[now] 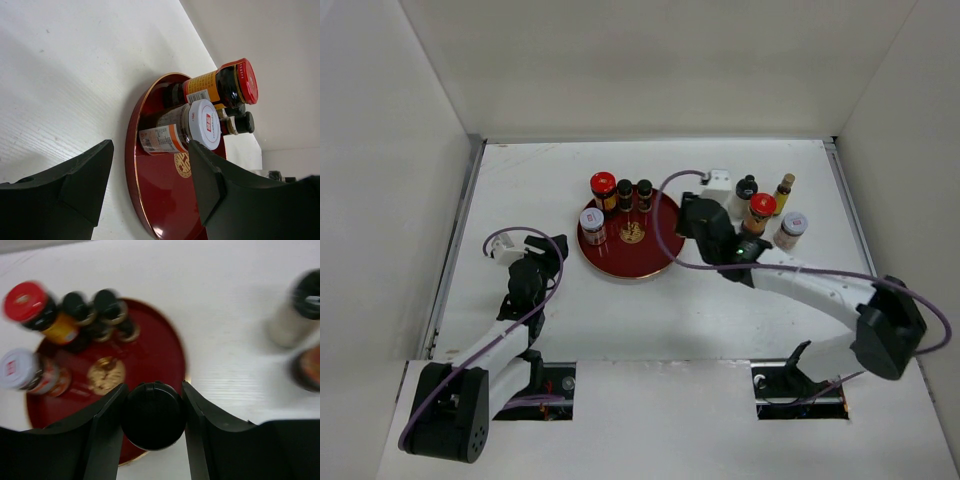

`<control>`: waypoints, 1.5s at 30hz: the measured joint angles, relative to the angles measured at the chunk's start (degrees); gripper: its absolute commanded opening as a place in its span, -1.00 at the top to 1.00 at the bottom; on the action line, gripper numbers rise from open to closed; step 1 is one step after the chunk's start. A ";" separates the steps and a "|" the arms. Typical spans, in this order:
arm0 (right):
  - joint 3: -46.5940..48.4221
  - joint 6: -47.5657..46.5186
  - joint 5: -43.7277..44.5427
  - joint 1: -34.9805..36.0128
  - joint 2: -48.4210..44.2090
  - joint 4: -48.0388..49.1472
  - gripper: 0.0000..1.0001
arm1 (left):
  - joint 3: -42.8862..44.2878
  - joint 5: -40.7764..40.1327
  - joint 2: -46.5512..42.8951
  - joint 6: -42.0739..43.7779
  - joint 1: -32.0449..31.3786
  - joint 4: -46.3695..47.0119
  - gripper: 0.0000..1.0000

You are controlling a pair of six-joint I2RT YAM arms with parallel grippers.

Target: Organize the condiment bottles

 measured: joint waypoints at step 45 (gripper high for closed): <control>17.88 -8.37 -7.91 16.87 26.80 10.03 -0.61 | 0.00 0.72 -0.57 -0.02 2.12 -1.25 -0.19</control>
